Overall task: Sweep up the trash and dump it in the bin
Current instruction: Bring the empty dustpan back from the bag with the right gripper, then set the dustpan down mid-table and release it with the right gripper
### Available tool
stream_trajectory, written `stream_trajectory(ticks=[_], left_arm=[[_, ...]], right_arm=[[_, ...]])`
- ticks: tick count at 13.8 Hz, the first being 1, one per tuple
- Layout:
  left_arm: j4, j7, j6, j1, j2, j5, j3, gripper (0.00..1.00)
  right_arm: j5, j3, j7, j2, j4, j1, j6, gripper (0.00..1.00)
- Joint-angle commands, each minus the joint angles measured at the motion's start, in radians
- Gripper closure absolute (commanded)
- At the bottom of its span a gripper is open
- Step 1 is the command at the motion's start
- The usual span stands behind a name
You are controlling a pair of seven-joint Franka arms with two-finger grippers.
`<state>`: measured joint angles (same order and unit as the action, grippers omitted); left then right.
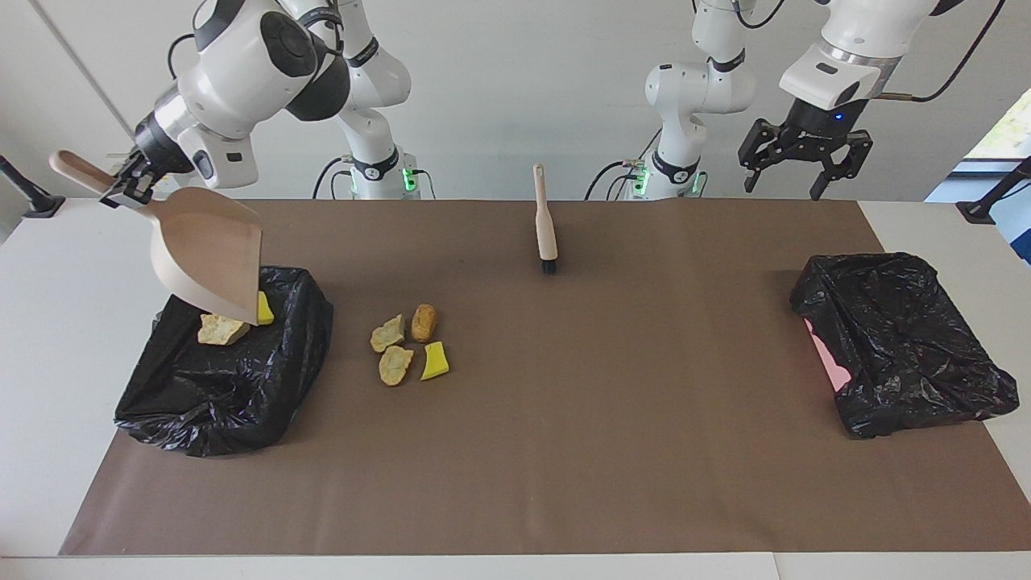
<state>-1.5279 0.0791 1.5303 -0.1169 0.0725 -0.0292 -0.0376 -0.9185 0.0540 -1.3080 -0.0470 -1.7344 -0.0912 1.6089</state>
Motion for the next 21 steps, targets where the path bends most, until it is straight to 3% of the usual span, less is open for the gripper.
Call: stream_trajectory(ticks=[1,4,6,9,12,16,18,21], left_arm=[[0.063,0.059,-0.058,0.035,-0.031,-0.018,-0.011,0.00],[0.057,0.065,-0.047,0.040,-0.019,-0.009,-0.005,0.00],[0.060,0.067,-0.056,0.040,-0.023,0.008,-0.007,0.00],[0.060,0.070,-0.061,0.039,-0.026,0.018,-0.007,0.00],[0.058,0.068,-0.062,0.039,-0.027,0.015,-0.008,0.00],[0.046,0.064,-0.064,0.040,-0.017,0.012,-0.008,0.00],[0.046,0.062,-0.062,0.042,-0.017,0.012,-0.008,0.00],[0.046,0.062,-0.062,0.040,-0.019,0.012,-0.008,0.00]], right_arm=[[0.175,0.012,0.241,0.002,0.012,-0.001,-0.003,1.00],[0.265,0.017,0.512,0.053,0.012,-0.076,-0.012,1.00],[0.390,0.018,0.741,0.090,0.016,-0.117,-0.012,1.00],[0.502,0.018,1.100,0.162,0.042,-0.249,-0.014,1.00],[0.726,0.020,1.459,0.278,0.154,-0.278,-0.010,1.00],[0.884,0.020,1.792,0.445,0.312,-0.378,0.070,1.00],[0.986,0.020,1.881,0.513,0.352,-0.404,0.173,1.00],[1.012,0.020,1.966,0.649,0.487,-0.446,0.239,1.00]])
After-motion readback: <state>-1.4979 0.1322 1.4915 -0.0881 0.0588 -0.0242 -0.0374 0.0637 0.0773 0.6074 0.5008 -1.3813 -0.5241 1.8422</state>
